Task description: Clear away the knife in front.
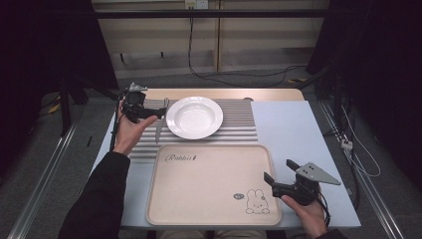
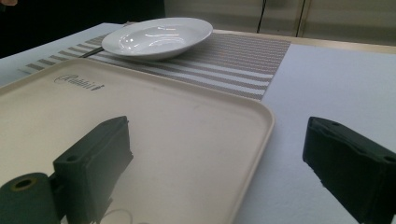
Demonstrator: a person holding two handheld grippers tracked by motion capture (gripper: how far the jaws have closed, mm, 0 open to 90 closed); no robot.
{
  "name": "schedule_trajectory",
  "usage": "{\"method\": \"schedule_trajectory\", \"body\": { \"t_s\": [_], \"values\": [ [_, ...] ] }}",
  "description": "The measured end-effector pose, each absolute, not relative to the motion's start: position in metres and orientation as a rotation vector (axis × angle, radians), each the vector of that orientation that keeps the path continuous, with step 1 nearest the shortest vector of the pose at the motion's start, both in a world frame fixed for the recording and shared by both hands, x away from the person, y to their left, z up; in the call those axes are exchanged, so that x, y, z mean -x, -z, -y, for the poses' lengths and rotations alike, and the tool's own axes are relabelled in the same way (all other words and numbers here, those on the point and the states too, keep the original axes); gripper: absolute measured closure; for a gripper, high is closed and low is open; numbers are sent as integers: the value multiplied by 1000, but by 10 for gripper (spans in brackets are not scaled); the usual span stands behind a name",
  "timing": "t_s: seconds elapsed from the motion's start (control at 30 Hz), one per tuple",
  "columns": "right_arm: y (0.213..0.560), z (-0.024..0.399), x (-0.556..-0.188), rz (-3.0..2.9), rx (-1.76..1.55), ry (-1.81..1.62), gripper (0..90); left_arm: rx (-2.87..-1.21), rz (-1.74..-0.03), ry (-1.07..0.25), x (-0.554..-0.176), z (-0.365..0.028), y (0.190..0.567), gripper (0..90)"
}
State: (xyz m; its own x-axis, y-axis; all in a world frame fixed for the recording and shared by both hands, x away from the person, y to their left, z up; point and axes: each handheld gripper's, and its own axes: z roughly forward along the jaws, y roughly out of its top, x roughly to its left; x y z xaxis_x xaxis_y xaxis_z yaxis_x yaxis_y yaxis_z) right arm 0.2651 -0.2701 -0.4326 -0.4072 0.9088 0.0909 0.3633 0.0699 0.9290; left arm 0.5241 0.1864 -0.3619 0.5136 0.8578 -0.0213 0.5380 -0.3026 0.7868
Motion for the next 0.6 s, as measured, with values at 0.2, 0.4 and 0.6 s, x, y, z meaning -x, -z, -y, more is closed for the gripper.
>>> {"method": "schedule_trajectory", "body": {
  "t_s": [0.2, 0.4, 0.6],
  "values": [
    [433, 269, -267, -1825, -1258, -1329, 75, -1989, -1142, -542, -539, -185, 364, 55],
    [433, 269, -267, -1824, -1259, -1330, 75, -2004, -1171, -555, -555, -181, 367, 53],
    [433, 270, -266, -1827, -1260, -1330, 75, -2005, -1186, -530, -563, -179, 375, 53]
  ]
}}
